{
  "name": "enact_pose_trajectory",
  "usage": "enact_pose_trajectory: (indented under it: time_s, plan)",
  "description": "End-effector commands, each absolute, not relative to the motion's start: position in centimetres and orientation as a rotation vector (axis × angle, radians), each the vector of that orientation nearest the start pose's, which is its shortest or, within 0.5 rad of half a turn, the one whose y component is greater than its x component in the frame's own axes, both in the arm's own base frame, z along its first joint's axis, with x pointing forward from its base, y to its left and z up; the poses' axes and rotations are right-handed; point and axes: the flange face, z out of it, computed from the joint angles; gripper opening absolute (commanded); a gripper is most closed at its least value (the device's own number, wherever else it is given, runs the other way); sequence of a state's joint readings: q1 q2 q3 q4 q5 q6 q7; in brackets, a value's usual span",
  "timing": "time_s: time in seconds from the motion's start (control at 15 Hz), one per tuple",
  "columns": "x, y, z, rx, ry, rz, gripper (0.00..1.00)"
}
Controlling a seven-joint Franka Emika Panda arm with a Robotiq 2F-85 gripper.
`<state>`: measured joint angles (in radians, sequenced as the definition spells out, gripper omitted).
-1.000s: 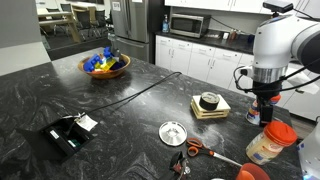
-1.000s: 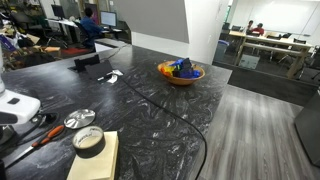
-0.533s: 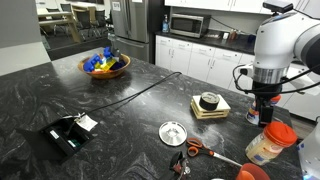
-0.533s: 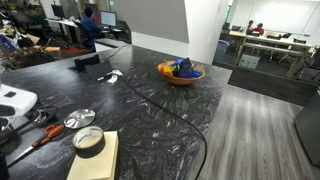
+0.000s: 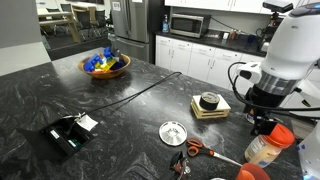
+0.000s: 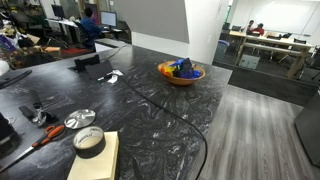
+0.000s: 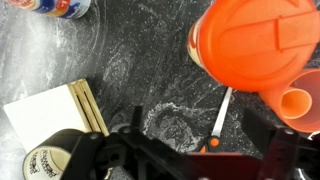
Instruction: Move the orange cup to the left
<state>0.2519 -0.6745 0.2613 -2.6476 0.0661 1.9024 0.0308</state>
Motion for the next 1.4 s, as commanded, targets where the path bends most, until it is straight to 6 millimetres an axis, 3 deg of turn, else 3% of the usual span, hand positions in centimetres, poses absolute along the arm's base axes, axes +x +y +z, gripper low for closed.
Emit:
enact_pose_trajectory:
  time_s: [0.0,0.47,1.2,1.33]
  plan:
    - [29.1,16.7,43.6,-3.195,-0.637,0.101,1.00]
    - [28.8,16.7,43.2,-3.162,-0.656,0.101,1.00]
    - [25.9,21.2,40.7,-2.960,-0.964,0.167,1.00]
    - [25.5,21.0,41.0,-3.006,-0.928,0.179,1.00]
